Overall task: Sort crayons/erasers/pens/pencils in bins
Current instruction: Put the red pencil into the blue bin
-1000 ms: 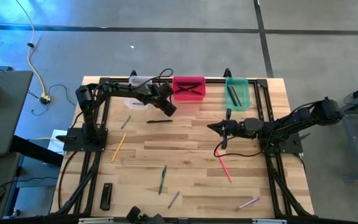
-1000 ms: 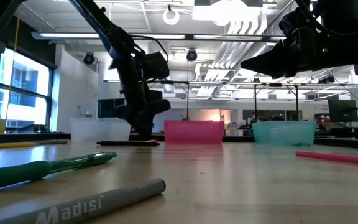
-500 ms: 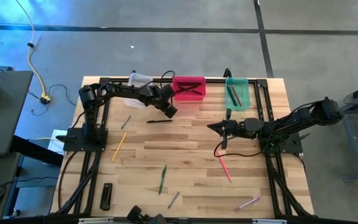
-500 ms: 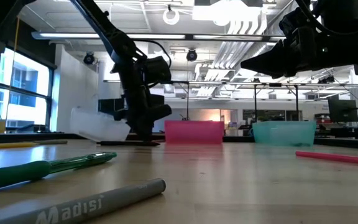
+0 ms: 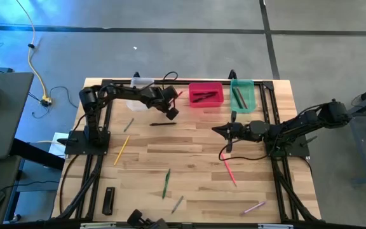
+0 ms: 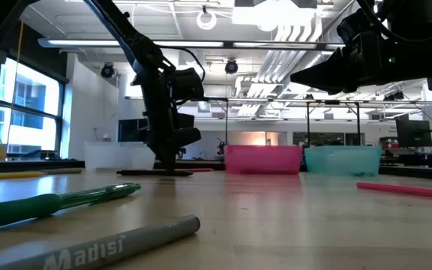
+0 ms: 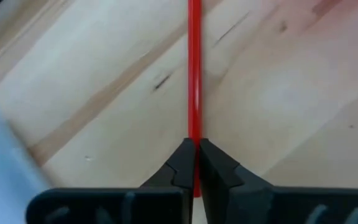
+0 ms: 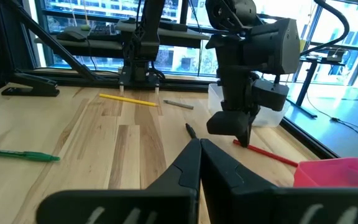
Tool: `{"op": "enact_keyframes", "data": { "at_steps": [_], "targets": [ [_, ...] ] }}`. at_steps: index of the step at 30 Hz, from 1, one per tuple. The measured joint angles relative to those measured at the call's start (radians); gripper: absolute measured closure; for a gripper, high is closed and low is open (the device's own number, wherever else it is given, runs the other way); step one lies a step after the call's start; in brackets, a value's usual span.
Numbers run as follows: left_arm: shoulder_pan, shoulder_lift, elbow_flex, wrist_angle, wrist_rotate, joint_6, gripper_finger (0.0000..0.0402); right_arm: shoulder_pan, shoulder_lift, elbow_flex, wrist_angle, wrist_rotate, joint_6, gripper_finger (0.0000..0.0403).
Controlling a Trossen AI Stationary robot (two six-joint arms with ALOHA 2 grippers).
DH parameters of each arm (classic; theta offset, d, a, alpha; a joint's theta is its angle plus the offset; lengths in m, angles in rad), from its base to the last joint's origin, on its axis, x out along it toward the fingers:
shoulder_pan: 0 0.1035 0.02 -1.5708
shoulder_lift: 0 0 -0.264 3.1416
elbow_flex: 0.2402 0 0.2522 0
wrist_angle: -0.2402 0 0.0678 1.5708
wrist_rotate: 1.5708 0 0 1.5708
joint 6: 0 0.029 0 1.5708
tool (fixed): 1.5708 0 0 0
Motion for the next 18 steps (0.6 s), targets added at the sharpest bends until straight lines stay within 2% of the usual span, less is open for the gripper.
{"op": "enact_keyframes", "data": {
  "at_steps": [12,18],
  "targets": [
    [0.017,-0.158,0.0,-0.044,-0.008,0.04,0.0401,0.0,0.0,0.0,-0.002,-0.002,0.001,0.0403],
    [-0.031,-0.21,0.001,-0.106,0.034,0.06,0.0401,0.0,0.0,0.0,-0.003,-0.002,0.001,0.0403]
  ]
}}
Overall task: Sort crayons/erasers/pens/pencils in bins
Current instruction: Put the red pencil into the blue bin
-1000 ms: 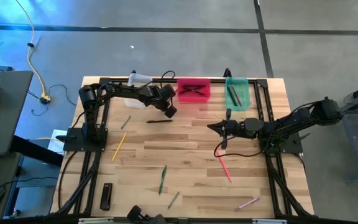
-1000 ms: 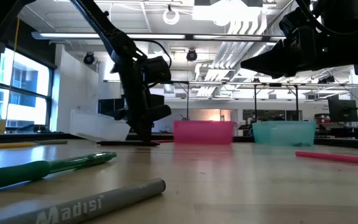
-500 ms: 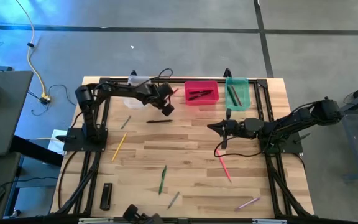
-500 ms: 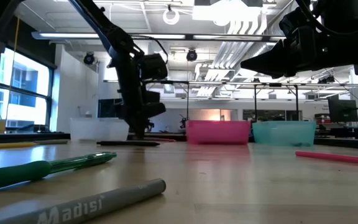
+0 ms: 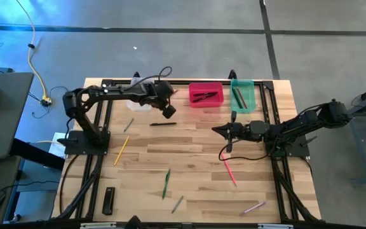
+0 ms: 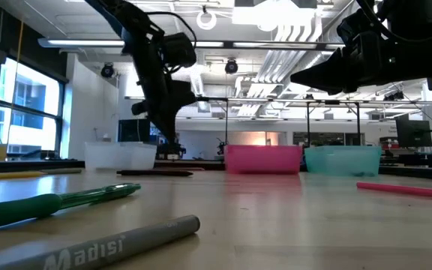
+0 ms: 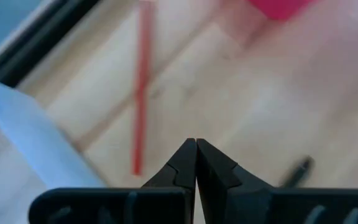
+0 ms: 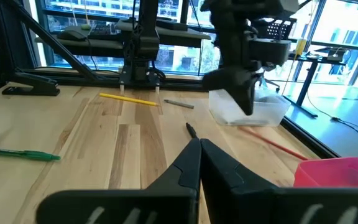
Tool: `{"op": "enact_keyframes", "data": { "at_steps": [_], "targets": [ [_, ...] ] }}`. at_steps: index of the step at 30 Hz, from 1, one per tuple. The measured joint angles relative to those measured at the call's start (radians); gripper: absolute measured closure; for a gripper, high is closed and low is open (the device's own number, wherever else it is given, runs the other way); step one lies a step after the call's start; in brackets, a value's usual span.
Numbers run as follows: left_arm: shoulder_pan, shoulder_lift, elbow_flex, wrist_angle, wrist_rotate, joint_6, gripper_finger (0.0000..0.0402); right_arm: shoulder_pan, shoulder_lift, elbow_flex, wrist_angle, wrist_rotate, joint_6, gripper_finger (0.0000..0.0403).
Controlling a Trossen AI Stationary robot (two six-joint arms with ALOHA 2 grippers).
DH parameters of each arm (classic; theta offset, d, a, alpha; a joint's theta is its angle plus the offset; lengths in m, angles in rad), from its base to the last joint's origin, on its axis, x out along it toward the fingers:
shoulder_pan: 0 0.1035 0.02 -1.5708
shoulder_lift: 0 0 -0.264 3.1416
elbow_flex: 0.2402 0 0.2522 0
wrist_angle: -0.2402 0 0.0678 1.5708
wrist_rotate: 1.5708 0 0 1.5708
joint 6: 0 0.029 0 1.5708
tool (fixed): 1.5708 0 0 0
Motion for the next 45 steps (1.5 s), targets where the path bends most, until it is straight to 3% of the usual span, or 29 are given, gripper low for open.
{"op": "enact_keyframes", "data": {
  "at_steps": [8,11,17,25,33,45],
  "targets": [
    [-0.087,0.0,0.002,0.062,0.073,0.082,0.0401,0.0,0.0,0.0,0.0,0.0,0.0,0.0403],
    [-0.03,0.002,0.05,0.032,0.134,0.143,0.0401,0.0,0.0,0.0,0.0,0.0,0.007,0.0403],
    [0.104,0.079,0.222,-0.104,0.15,0.227,0.0397,0.0,0.0,0.0,0.0,0.0,0.007,0.0403],
    [0.139,0.229,0.277,-0.154,0.24,0.304,0.0326,0.0,0.0,0.0,0.0,0.0,0.007,0.0403],
    [0.104,0.318,0.275,-0.121,0.205,0.313,0.0263,0.0,0.0,0.0,0.0,0.0,0.007,0.0403],
    [0.122,0.363,0.276,-0.097,0.185,0.312,0.0287,0.0,0.0,0.0,0.0,0.0,0.007,0.0403]
  ]
}}
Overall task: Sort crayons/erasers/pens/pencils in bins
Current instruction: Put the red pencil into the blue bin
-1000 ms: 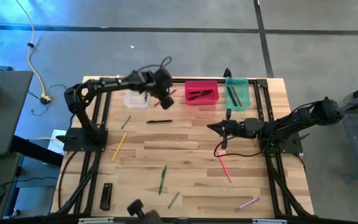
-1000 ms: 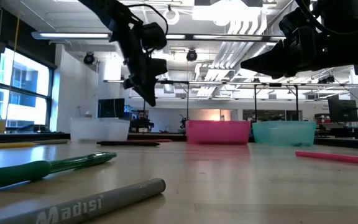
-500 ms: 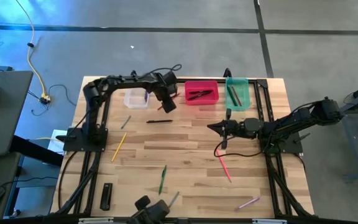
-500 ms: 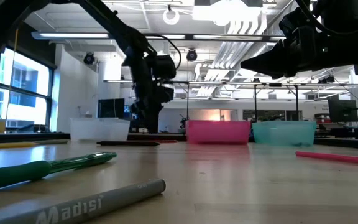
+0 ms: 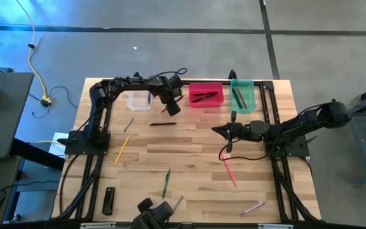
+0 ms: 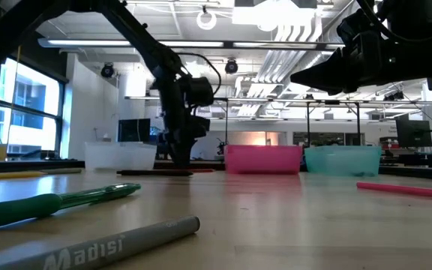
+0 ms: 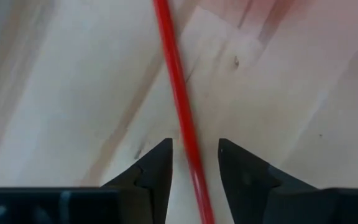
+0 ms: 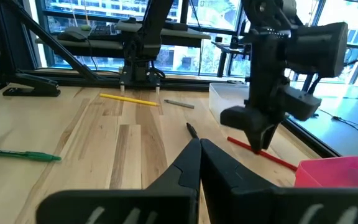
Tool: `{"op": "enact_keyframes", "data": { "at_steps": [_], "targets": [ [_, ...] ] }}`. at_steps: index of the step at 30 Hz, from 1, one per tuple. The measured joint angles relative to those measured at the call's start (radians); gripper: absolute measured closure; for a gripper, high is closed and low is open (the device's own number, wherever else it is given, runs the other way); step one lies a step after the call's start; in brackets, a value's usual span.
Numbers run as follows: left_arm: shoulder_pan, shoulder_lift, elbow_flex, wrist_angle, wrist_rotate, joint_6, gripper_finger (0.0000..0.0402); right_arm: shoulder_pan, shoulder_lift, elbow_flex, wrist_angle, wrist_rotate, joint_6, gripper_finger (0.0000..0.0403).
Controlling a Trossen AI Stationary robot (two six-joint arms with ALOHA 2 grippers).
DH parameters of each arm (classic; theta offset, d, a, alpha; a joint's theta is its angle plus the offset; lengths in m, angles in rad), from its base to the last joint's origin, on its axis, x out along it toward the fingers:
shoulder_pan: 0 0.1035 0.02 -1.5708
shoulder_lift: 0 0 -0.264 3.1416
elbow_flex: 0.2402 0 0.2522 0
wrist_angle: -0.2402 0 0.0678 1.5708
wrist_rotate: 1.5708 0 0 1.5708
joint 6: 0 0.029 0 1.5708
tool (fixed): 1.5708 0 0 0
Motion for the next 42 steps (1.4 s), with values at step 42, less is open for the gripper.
{"op": "enact_keyframes", "data": {
  "at_steps": [42],
  "targets": [
    [-0.036,-0.072,-0.033,-0.145,0.077,0.071,0.04,0.013,0.0,0.0,-0.001,0.0,-0.001,0.0403]
  ]
}}
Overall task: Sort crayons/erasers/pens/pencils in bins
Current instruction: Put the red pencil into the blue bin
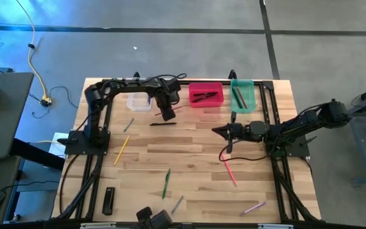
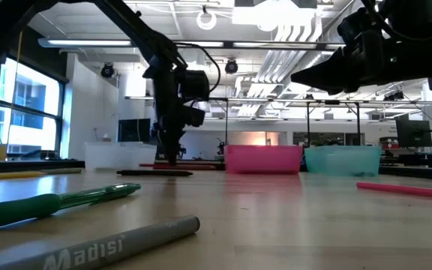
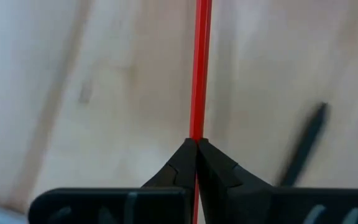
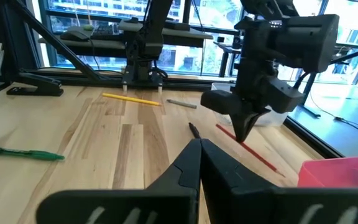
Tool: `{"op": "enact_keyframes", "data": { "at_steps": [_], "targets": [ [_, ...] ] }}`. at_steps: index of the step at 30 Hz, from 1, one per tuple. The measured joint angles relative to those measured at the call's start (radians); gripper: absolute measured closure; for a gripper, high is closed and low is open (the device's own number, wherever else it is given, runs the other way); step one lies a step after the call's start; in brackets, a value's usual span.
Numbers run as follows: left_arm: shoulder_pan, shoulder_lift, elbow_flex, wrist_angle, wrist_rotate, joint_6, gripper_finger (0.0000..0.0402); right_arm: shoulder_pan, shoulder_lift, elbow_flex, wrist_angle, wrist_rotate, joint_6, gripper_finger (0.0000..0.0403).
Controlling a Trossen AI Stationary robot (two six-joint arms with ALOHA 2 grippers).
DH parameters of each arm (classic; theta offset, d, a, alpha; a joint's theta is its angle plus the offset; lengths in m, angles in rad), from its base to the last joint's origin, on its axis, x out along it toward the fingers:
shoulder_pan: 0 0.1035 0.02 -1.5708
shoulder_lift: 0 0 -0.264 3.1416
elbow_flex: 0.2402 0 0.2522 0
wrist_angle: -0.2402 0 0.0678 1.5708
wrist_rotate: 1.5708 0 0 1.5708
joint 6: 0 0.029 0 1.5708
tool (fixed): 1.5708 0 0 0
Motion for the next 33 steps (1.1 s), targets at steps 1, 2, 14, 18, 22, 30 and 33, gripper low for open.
{"op": "enact_keyframes", "data": {
  "at_steps": [1,2,14,18,22,30,33],
  "targets": [
    [-0.006,-0.007,-0.009,0.001,0.011,0.0,0.04,0.001,0.0,0.0,0.0,0.0,-0.002,0.0403],
    [-0.014,-0.013,-0.018,0.008,0.015,0.0,0.04,0.001,0.0,0.0,0.0,0.0,-0.004,0.0403],
    [-0.099,-0.046,-0.06,0.064,0.075,-0.001,0.0401,0.001,0.0,0.0,0.0,0.0,-0.006,0.0403],
    [-0.129,-0.047,-0.06,0.091,0.082,0.008,0.0401,0.001,0.0,0.0,-0.001,0.0,-0.002,0.0403],
    [-0.153,-0.047,-0.06,0.122,0.134,0.004,0.0401,0.001,0.0,0.0,-0.061,0.0,0.041,0.0403],
    [-0.188,-0.047,-0.06,0.19,0.21,-0.002,0.0401,0.016,0.046,-0.051,-0.084,0.049,0.305,0.0403],
    [-0.191,-0.047,-0.06,0.204,0.243,-0.012,0.0401,0.034,0.097,-0.056,-0.045,0.103,0.378,0.0403]
  ]
}}
